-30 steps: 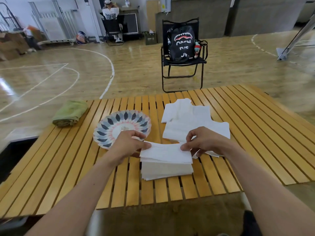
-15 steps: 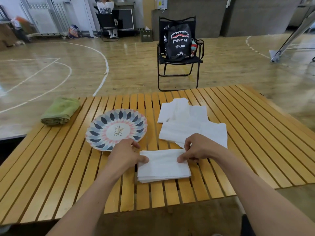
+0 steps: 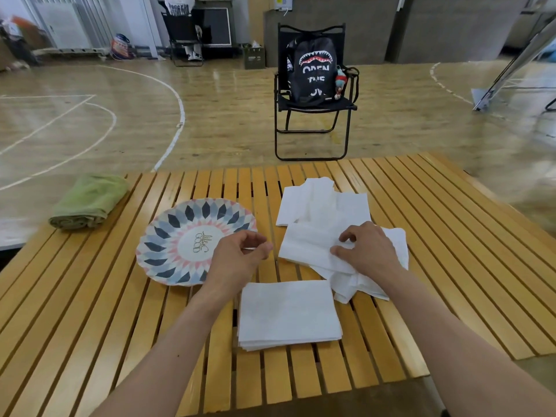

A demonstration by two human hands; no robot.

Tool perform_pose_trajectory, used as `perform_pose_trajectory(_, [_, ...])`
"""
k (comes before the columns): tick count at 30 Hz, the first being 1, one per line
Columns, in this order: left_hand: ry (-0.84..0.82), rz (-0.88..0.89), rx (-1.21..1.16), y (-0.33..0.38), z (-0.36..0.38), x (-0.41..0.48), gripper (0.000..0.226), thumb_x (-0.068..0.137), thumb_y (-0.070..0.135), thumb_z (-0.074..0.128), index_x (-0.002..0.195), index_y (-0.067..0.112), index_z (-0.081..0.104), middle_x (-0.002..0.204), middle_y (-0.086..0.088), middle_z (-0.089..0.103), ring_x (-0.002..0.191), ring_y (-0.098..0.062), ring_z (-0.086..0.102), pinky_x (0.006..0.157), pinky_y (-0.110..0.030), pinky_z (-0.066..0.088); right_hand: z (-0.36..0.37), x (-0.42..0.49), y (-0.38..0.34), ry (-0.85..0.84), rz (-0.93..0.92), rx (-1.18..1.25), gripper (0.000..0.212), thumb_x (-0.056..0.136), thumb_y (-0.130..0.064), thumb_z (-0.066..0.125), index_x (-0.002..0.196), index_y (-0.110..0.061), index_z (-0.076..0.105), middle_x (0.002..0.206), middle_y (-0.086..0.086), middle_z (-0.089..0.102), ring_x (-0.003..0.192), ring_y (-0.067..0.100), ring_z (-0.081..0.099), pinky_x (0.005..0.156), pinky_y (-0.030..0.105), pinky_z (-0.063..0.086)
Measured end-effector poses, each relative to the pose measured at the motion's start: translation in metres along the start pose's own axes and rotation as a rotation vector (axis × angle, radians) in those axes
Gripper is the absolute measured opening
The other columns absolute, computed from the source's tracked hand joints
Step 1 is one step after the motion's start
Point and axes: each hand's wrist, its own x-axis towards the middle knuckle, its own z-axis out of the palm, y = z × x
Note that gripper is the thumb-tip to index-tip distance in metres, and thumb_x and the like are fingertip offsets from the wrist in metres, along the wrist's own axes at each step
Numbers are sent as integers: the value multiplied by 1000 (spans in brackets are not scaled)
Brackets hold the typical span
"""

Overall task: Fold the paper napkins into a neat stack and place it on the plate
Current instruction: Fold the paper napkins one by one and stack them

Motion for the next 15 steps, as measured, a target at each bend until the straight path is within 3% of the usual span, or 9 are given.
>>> perform_pose_trajectory(5, [-18, -31, -65, 4, 13, 7, 30, 90, 26, 72, 118, 17, 65, 109, 7, 68, 100, -12, 66, 72, -27, 60, -4, 4, 2, 46, -14, 131, 12, 85, -28, 73, 94, -22, 68, 89, -14, 56, 106, 18, 57, 73, 29, 40])
perform_pose_trajectory(11, [-43, -29, -78, 4, 14, 11, 35, 89, 23, 73, 122, 18, 62, 115, 7, 67, 101, -10, 66, 69, -26, 61, -3, 5, 13, -33, -50, 60, 37, 82, -33, 77, 117, -22, 67, 101, -7, 66, 107, 19, 57, 87, 36, 49])
perform_pose_trajectory(15, [-115, 4, -59, 10, 19, 13, 34, 89, 20, 73, 122, 19, 62, 115, 7, 66, 103, -9, 66, 70, -24, 61, -3, 4, 11, -26, -27, 92, 30, 84, -29, 75, 113, -20, 71, 91, -9, 63, 94, 14, 59, 75, 28, 47])
